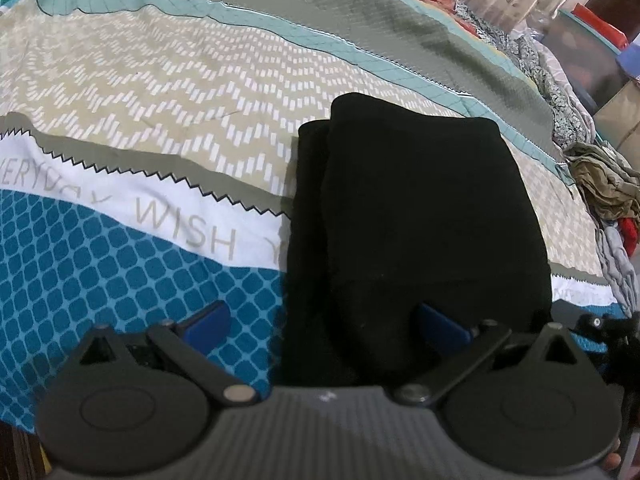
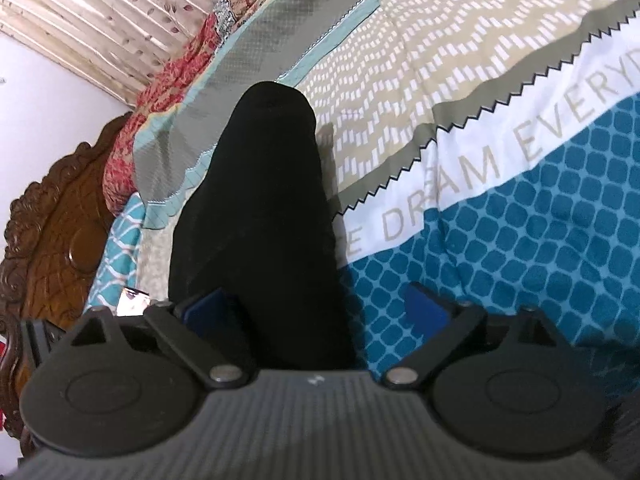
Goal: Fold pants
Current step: 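Grasp the folded black pants from opposite sides with both grippers, then lift the folded pants with both grippers and carry them across the bedspread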
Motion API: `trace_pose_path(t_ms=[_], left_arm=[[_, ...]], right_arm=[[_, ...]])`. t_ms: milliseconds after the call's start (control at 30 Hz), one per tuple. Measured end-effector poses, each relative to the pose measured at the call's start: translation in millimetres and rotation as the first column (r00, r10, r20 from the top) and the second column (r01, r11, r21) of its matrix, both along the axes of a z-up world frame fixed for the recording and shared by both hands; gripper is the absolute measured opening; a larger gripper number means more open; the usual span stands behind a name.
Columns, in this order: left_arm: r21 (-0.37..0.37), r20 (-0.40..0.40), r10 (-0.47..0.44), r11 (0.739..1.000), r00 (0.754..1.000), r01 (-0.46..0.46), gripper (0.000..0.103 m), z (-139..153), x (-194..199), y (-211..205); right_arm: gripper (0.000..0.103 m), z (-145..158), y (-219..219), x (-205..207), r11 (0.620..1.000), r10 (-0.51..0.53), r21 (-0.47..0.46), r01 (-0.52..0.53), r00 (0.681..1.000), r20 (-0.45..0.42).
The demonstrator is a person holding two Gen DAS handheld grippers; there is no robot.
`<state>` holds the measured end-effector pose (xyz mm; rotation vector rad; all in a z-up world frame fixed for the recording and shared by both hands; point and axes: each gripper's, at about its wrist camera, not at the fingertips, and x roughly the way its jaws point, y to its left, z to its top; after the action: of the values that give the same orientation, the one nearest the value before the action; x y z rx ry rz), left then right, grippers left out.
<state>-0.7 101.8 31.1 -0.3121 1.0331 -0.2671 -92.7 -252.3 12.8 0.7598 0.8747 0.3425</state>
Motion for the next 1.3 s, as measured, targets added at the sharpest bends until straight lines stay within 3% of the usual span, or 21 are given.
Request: trace_pose_path(t_ms=[433, 767, 867, 1167, 1233, 1267, 1300], left_arm=[[-0.032, 0.002, 0.010, 0.999, 1.000, -0.010, 0.103, -2, -3, 3], [-0.156, 0.022, 0.056, 0.986, 0.998, -0.052, 0.103, 19, 4, 40], [-0.220, 0.001, 0.020, 0.975, 1.000, -0.019, 0.103, 14, 12, 40], [-0.252, -0.048, -0.024, 0.968, 0.999, 0.011, 0.103, -10, 29, 18], [-0.275, -0.054, -0.057, 0.961, 0.997, 0.040, 0.100, -15, 28, 7], [-0.276, -0.045, -0.073, 0.960, 0.996, 0.058, 0.088, -15, 27, 1], [-0.264, -0.036, -0.085, 0.962, 0.996, 0.072, 0.085, -14, 25, -7]], right_arm=[[0.103, 1, 0, 3, 1.000, 0.006, 0.025, -0.006, 1.000, 0.018], [0.103, 9, 11, 0, 0.999, 0.023, -0.026, -0.023, 0.999, 0.027], [0.103, 11, 15, 1, 0.999, 0.026, -0.041, -0.025, 0.999, 0.033], [0.103, 17, 20, 9, 0.995, 0.062, -0.084, -0.057, 0.996, 0.065], [0.103, 14, 24, 18, 0.992, 0.085, -0.101, -0.079, 0.994, 0.063], [0.103, 11, 27, 24, 0.989, 0.101, -0.111, -0.094, 0.993, 0.065], [0.101, 7, 31, 32, 0.987, 0.114, -0.124, -0.105, 0.991, 0.068]])
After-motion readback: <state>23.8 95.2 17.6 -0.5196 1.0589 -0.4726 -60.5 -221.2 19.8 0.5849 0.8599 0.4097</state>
